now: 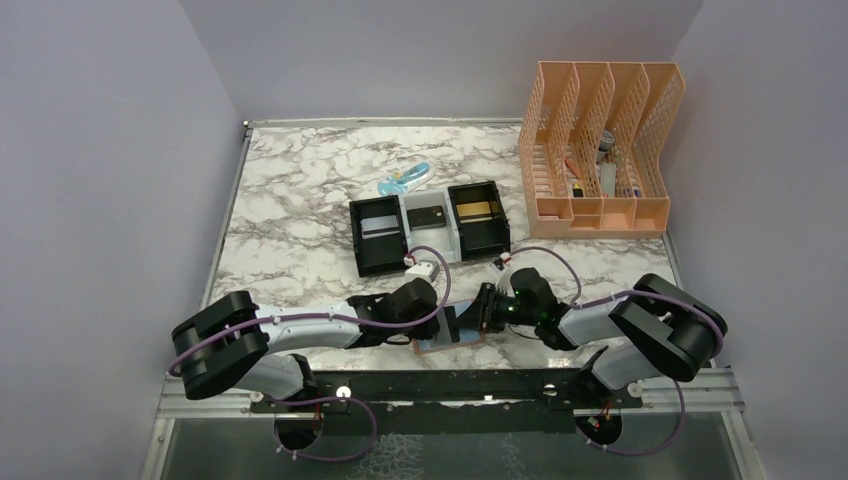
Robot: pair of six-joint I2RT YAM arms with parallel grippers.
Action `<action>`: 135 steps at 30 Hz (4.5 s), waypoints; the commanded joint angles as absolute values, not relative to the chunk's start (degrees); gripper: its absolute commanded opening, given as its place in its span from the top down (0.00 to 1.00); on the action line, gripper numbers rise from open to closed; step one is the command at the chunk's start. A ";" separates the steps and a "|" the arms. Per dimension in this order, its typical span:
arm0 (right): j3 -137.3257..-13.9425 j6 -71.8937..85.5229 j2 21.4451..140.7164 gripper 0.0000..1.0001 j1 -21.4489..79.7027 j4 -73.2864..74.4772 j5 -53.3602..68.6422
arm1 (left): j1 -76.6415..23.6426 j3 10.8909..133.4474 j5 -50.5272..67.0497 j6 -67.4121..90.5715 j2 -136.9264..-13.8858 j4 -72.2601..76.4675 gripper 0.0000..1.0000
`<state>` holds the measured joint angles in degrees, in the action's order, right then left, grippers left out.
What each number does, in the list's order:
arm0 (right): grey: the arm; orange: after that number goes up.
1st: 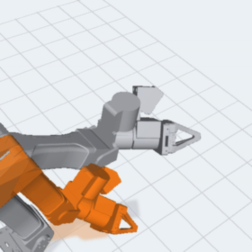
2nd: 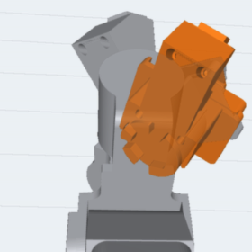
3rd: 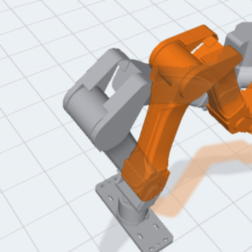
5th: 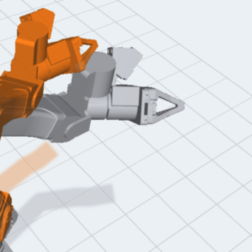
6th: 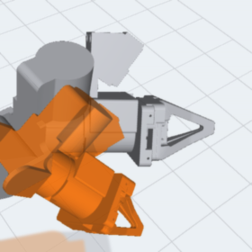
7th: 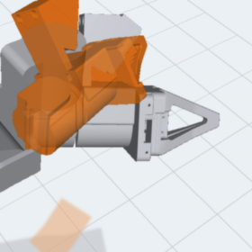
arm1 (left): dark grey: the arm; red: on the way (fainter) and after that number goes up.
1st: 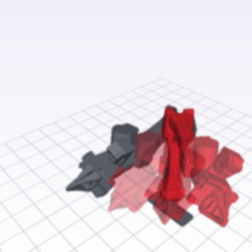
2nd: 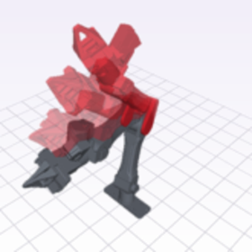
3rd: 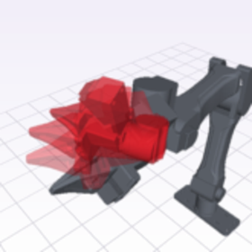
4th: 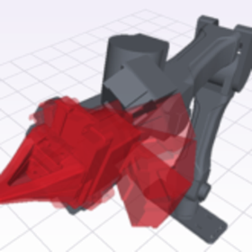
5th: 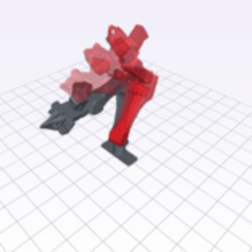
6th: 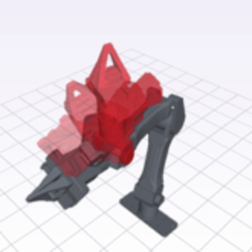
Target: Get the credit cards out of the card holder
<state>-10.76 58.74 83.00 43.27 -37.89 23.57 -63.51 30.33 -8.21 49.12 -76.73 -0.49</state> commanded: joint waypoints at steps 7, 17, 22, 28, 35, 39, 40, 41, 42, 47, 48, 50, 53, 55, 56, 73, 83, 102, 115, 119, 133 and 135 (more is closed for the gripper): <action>-11.39 61.71 89.65 0.79 43.48 -46.06 29.10 | -63.98 29.39 -7.95 48.14 -78.49 -4.76 0.84; -12.19 58.93 86.13 0.97 42.59 -42.78 28.43 | -63.98 28.83 -8.74 48.23 -78.64 -5.18 0.84; -11.30 57.26 83.15 0.95 42.36 -40.43 27.78 | -63.98 28.49 -8.78 48.34 -78.25 -5.08 0.84; -13.00 56.15 84.03 0.82 42.32 -39.83 31.94 | -63.98 28.22 -7.91 48.25 -77.33 -2.65 0.84; -13.12 57.58 85.56 0.85 42.27 -40.48 31.05 | -63.98 28.21 -7.71 48.19 -78.17 -2.23 0.84; -12.10 59.29 85.77 0.93 42.28 -41.73 29.78 | -63.98 26.64 -7.85 49.05 -76.77 -1.84 0.85; -12.11 59.31 85.58 0.95 42.21 -41.33 29.54 | -63.96 26.18 -7.95 49.23 -76.22 -1.82 0.85; -12.19 59.14 85.23 0.97 42.19 -40.71 29.27 | -63.98 25.82 -8.04 49.42 -75.54 -1.78 0.85; -12.29 59.03 84.80 0.98 42.12 -39.92 28.94 | -63.98 25.35 -8.24 49.63 -74.97 -1.72 0.85; -12.80 57.57 82.89 0.99 42.01 -36.81 27.91 | -63.97 23.76 -8.93 50.41 -72.77 -1.37 0.84; -12.95 57.30 82.86 0.99 42.01 -36.48 28.20 | -63.98 23.62 -9.06 50.59 -72.63 -1.08 0.85; -13.09 56.98 82.83 0.99 42.01 -36.18 29.08 | -63.98 23.87 -8.98 50.58 -72.80 -0.82 0.85; -12.78 56.54 82.19 0.99 42.01 -36.04 29.48 | -63.94 25.04 -8.90 49.92 -73.43 -1.04 0.85; -12.74 56.35 82.15 0.97 41.94 -35.77 29.52 | -63.99 25.95 -8.85 49.31 -74.04 -1.37 0.84; -12.74 56.46 82.16 0.93 41.93 -35.47 29.35 | -63.98 26.40 -8.80 49.09 -74.41 -1.69 0.85; -15.52 56.85 86.18 0.99 41.60 -34.94 27.90 | -63.98 27.25 -7.59 48.52 -75.97 -2.09 0.85; -12.63 53.35 77.19 0.99 40.99 -27.28 25.63 | -63.98 26.15 -9.41 49.08 -73.70 -3.31 0.85; -14.92 45.33 58.63 0.99 40.76 -13.19 20.71 | -63.98 30.20 -12.85 45.47 -67.41 -8.61 0.71; -13.21 42.30 57.79 0.99 40.76 -24.82 27.82 | -62.08 38.80 -15.64 40.45 -63.20 -21.89 0.23; -12.99 39.92 56.74 0.99 40.75 -24.58 28.50 | -56.68 41.98 -13.38 36.71 -60.89 -26.13 0.10; -9.62 37.36 51.08 0.99 40.78 -24.56 28.06 | -35.54 44.31 -15.87 27.18 -47.41 -33.66 0.01; -9.50 36.63 50.09 0.99 40.77 -24.61 27.90 | -34.98 43.90 -19.85 26.29 -46.98 -34.01 0.01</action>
<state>-10.50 38.98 52.03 41.12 -22.74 27.31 -36.27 42.76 -11.79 30.06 -47.88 -30.17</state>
